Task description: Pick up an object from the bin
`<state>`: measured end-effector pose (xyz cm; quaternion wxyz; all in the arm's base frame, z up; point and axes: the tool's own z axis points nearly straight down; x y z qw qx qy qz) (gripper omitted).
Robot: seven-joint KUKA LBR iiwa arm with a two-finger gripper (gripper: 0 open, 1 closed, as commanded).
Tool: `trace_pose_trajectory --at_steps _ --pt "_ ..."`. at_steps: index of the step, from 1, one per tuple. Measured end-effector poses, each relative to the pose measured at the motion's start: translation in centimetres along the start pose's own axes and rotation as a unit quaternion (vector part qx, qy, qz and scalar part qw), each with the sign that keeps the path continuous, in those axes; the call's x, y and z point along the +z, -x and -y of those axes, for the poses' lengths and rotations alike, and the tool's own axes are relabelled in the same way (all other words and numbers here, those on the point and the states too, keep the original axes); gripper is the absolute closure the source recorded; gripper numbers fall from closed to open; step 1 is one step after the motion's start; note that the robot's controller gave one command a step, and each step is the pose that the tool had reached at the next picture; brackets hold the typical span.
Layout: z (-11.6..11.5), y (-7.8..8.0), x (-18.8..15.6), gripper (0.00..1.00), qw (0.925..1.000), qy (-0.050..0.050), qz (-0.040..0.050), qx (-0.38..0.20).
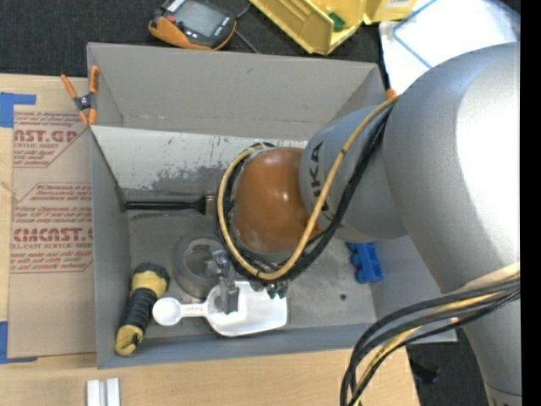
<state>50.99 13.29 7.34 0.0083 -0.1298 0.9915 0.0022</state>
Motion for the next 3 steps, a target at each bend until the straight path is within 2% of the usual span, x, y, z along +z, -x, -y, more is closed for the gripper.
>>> trace_pose_trajectory --at_steps 2,3 --pt "-0.1 -0.2 -5.9 1.00 1.0000 0.000 -0.0050 0.000" --pt "-0.1 0.1 -9.3 1.00 1.0000 0.000 -0.0007 0.000"
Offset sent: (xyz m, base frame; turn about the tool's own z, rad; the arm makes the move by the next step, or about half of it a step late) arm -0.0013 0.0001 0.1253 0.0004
